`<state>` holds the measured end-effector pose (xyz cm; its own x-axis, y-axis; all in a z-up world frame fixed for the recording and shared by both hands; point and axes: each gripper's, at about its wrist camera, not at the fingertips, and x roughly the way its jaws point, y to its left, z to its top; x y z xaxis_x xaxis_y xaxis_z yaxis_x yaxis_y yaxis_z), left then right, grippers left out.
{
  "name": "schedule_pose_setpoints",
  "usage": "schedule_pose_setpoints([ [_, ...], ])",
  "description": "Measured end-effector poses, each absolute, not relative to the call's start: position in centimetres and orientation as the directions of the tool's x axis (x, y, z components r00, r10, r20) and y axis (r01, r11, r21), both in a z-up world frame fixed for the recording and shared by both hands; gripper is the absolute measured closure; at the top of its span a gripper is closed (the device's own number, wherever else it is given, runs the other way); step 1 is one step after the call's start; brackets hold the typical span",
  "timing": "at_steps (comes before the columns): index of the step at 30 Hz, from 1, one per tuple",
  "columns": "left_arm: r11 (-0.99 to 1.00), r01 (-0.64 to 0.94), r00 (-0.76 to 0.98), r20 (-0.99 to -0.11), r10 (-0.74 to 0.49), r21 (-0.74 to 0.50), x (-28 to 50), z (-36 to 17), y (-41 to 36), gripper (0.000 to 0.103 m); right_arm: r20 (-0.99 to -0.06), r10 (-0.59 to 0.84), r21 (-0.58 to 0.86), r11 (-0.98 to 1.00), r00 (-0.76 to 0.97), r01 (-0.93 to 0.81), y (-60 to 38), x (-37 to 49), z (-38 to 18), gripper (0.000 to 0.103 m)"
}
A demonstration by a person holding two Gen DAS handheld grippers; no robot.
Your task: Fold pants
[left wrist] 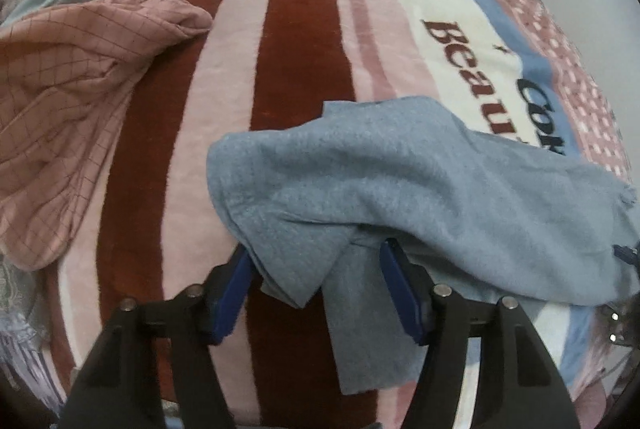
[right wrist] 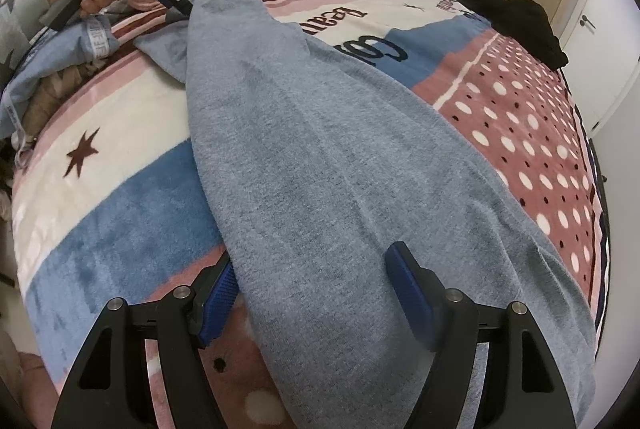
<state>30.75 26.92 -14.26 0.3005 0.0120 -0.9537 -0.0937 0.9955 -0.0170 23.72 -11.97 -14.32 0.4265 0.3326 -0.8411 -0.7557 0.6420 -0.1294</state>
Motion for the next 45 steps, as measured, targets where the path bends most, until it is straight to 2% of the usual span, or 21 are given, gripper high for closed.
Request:
schedule_pose_setpoints([
  [2, 0.995, -0.099, 0.312, -0.949, 0.032, 0.0, 31.1, -14.4, 26.5, 0.086, -0.841, 0.331, -0.131, 0.642, 0.428, -0.755, -12.0, 23.7, -14.3, 0.034],
  [5, 0.995, -0.082, 0.342, -0.936, 0.08, 0.055, 31.2, -13.9, 25.4, 0.098, -0.838, 0.333, -0.132, 0.644, 0.431, -0.753, -12.1, 23.7, -14.4, 0.034],
  [9, 0.989, -0.147, 0.447, -0.89, 0.092, 0.029, 30.2, -10.0, 26.2, 0.099, -0.837, 0.332, -0.135, 0.646, 0.435, -0.752, -12.0, 23.7, -14.4, 0.034],
  [15, 0.989, -0.148, 0.462, -0.883, 0.086, 0.019, 28.9, -6.2, 26.3, 0.099, -0.825, 0.31, -0.166, 0.665, 0.472, -0.728, -12.0, 23.4, -13.9, 0.041],
  [18, 0.987, -0.161, 0.45, -0.892, 0.05, -0.026, 28.2, -4.9, 27.0, 0.099, -0.82, 0.293, -0.183, 0.68, 0.492, -0.71, -12.1, 23.5, -13.6, 0.061],
  [19, 0.985, -0.168, 0.447, -0.893, 0.047, -0.031, 27.9, -4.7, 27.1, 0.099, -0.815, 0.286, -0.193, 0.687, 0.505, -0.7, -12.2, 23.5, -13.4, 0.076],
  [20, 0.985, -0.168, 0.439, -0.898, 0.038, -0.04, 27.5, -4.6, 27.3, 0.099, -0.811, 0.285, -0.195, 0.692, 0.512, -0.695, -12.3, 23.6, -13.1, 0.085],
  [22, 0.985, -0.164, 0.432, -0.902, 0.02, -0.057, 27.1, -4.4, 27.6, 0.099, -0.801, 0.294, -0.187, 0.704, 0.521, -0.685, -12.7, 23.7, -12.2, 0.093],
  [25, 0.981, -0.189, 0.373, -0.927, 0.028, -0.046, 27.1, -5.9, 28.3, 0.099, -0.795, 0.314, -0.157, 0.721, 0.52, -0.675, -13.3, 24.1, -10.9, 0.093],
  [30, 0.967, -0.253, 0.253, -0.965, 0.063, -0.003, 27.6, -10.3, 29.6, 0.092, -0.809, 0.311, -0.146, 0.717, 0.5, -0.682, -12.9, 24.0, -10.9, 0.093],
  [32, 0.965, -0.254, 0.227, -0.966, 0.122, 0.062, 27.9, -11.4, 29.3, 0.089, -0.839, 0.322, -0.096, 0.706, 0.439, -0.702, -12.8, 24.1, -11.9, 0.087],
  [34, 0.965, -0.239, 0.233, -0.958, 0.169, 0.111, 28.1, -11.2, 29.0, 0.078, -0.85, 0.342, -0.055, 0.699, 0.401, -0.713, -13.1, 24.2, -12.2, 0.077],
  [36, 0.961, -0.239, 0.276, -0.939, 0.204, 0.138, 28.0, -9.7, 29.0, 0.046, -0.856, 0.36, -0.026, 0.686, 0.37, -0.727, -13.4, 24.2, -12.0, 0.067],
  [38, 0.959, -0.246, 0.359, -0.906, 0.222, 0.137, 27.6, -7.2, 28.9, 0.035, -0.856, 0.38, -0.012, 0.663, 0.35, -0.749, -14.0, 23.9, -11.2, 0.056],
  [41, 0.974, -0.215, 0.434, -0.887, 0.161, 0.072, 27.7, -4.9, 27.9, 0.033, -0.836, 0.407, -0.025, 0.639, 0.366, -0.769, -15.3, 23.6, -8.8, 0.036],
  [45, 0.985, -0.14, 0.428, -0.891, 0.15, 0.098, 29.6, -5.9, 24.9, 0.029, -0.821, 0.381, -0.074, 0.669, 0.426, -0.74, -16.7, 25.8, -7.0, 0.035],
])
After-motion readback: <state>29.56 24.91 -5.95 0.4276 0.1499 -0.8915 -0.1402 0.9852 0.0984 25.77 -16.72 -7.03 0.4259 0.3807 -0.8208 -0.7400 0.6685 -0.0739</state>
